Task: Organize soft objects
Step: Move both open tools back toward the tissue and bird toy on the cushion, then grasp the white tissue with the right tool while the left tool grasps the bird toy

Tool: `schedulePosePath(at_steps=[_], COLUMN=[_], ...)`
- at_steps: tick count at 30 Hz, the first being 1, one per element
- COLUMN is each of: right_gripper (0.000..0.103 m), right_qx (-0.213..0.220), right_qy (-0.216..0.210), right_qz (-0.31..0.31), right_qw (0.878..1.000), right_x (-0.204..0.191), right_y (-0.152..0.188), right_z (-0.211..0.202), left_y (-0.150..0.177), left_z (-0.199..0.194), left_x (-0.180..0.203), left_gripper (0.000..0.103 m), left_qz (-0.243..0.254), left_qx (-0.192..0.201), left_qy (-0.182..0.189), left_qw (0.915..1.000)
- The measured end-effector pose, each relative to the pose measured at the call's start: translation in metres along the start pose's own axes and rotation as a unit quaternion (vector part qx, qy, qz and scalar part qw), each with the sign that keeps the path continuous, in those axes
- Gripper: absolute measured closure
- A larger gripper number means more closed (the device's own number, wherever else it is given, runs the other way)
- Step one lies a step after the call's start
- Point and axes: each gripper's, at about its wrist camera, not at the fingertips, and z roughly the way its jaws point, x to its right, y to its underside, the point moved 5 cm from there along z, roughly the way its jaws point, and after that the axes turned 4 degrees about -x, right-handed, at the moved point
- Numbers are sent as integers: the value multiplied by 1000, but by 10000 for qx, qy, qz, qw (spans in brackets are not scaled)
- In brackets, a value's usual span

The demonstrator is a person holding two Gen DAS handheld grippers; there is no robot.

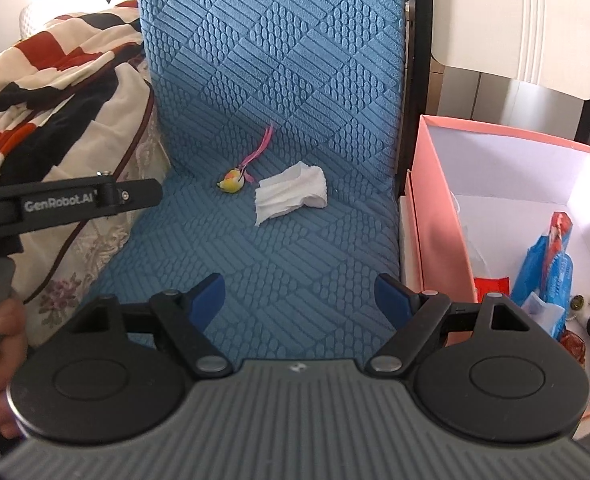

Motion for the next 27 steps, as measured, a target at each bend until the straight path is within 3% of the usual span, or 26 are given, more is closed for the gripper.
schedulePosePath(at_steps=[19,27], right_gripper=[19,19], right_qx=[181,-105], right_qy=[-241,-426], right_qz=[-114,-82], right_qw=[9995,9990], right_x=[3,-1], right_y=[-31,-43], right_z=[50,83], left_y=[-36,-43], left_z=[74,109], left_x=[-10,-34], left_gripper=[45,45], left_qz=[73,-140], left_qx=[-422,-1021], left_qy=[51,69], left_qw=[9991,9947])
